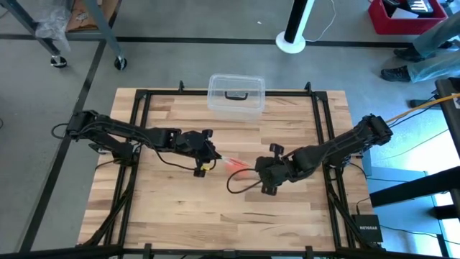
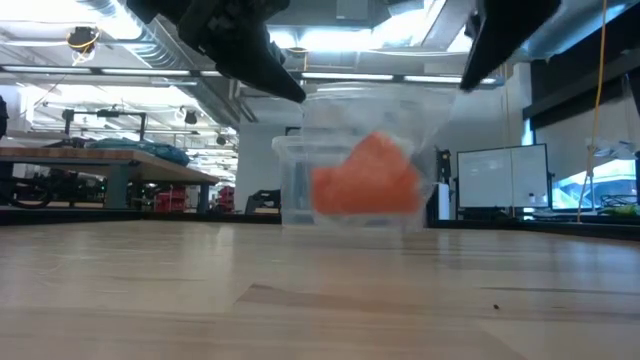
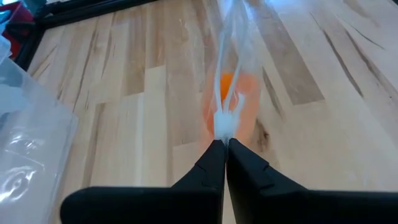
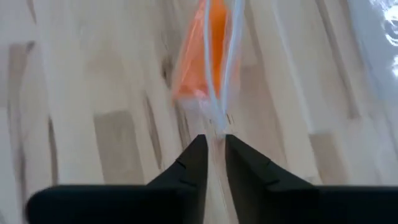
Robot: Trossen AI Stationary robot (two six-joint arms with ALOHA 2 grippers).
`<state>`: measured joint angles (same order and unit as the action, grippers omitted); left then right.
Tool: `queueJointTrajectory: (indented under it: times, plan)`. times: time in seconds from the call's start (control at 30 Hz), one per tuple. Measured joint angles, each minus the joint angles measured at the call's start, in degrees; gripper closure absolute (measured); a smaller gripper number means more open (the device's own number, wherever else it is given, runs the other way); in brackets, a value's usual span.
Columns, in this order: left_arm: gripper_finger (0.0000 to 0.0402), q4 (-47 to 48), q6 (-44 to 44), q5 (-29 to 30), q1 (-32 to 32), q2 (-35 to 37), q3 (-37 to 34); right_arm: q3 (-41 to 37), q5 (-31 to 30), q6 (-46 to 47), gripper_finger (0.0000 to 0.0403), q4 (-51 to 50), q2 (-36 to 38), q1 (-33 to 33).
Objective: Roll bandage
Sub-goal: Close the zip bag
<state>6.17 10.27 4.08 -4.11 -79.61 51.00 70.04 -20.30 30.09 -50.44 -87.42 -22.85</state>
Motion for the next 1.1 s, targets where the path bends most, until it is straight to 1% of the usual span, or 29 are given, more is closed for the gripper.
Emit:
queueJointTrajectory:
  times: [0.07, 0.13, 0.2, 0.27, 0.3, 0.33, 0.37, 0.47, 0.53, 0.67, 0.8, 0.93, 1.0, 1.1]
  plan:
    - [0.0401, 0.1, 0.0, 0.0, 0.0, 0.0, 0.0, 3.0, -0.2, 0.1, 0.033, -3.3, 0.0, -0.1]
    - [0.0401, 0.1, 0.0, 0.0, 0.0, 0.0, 0.0, 4.3, -3.3, -1.0, 0.0316, -1.8, 0.0, -0.1]
    - [0.0401, 0.0, 0.0, 0.0, 0.0, 0.0, 0.0, 4.0, -10.0, -4.9, 0.0303, 3.5, -0.1, 0.0]
    - [0.0401, 0.0, -0.4, 0.0, 0.0, 0.0, 0.0, 2.9, -16.7, -10.7, 0.0291, 12.7, -0.8, 0.8]
    - [0.0401, 0.0, -0.6, 0.0, 0.0, 0.0, 0.0, 2.1, -18.2, -13.9, 0.0286, 17.4, -1.3, 1.3]
    - [0.0401, 0.1, -0.8, 0.0, 0.0, 0.0, 0.0, 1.1, -18.1, -16.9, 0.0281, 21.9, -2.0, 2.0]
    - [0.0401, 0.1, -0.9, 0.0, 0.0, 0.0, 0.0, 0.0, -16.8, -20.0, 0.0278, 26.5, -2.9, 2.9]
    - [0.0401, 0.1, -0.9, 0.0, 0.0, 0.0, 0.0, -1.9, -8.6, -26.7, 0.0275, 38.3, -5.9, 5.8]
    - [0.0401, 0.0, -0.8, 0.0, 0.0, 0.0, 0.0, -2.1, -4.9, -28.4, 0.0274, 42.4, -8.0, 7.3]
    - [0.0401, 0.0, -0.6, 0.0, 0.1, 0.0, 0.0, -2.2, -3.1, -29.2, 0.0274, 46.7, -10.7, 9.3]
    - [0.0401, -0.1, -0.7, 0.0, 0.1, 0.0, 0.0, -2.2, -3.1, -30.0, 0.0274, 46.1, -12.2, 10.7]
    - [0.0401, 0.0, -0.8, 0.0, 0.1, 0.0, 0.0, -2.1, -3.1, -30.6, 0.0274, 46.8, -12.1, 10.6]
    - [0.0401, 0.0, -0.8, 0.0, 0.1, 0.0, 0.0, -2.1, -3.1, -30.8, 0.0279, 46.4, -12.1, 10.5]
    - [0.0401, 0.0, -0.8, 0.0, 0.1, 0.0, 0.0, -2.1, -3.1, -30.8, 0.0301, 46.0, -12.1, 10.5]
